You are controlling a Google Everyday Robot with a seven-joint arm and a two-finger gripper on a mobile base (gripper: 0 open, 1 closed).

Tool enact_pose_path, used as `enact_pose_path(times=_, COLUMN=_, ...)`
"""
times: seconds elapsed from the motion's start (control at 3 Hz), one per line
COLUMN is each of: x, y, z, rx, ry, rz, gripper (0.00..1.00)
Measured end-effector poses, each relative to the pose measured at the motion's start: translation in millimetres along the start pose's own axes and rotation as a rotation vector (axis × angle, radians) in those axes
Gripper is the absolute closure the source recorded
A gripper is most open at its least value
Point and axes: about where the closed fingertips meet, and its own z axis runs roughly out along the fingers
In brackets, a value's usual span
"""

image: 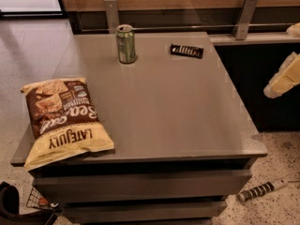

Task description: Move rxbar chocolate near brown chip bag

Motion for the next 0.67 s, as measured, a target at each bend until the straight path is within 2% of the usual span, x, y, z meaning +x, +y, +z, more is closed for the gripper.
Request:
enact_pose_path(times=0.33, x=-2.6, y=-39.6, z=23.0, rx=0.056, ry=-0.231, rz=0.071, gripper=0.00)
enact_pose_path(times=0.67, x=-24.0, y=-85.9, z=33.9, rx=0.150, ry=-0.445, rz=0.100, gripper=0.00)
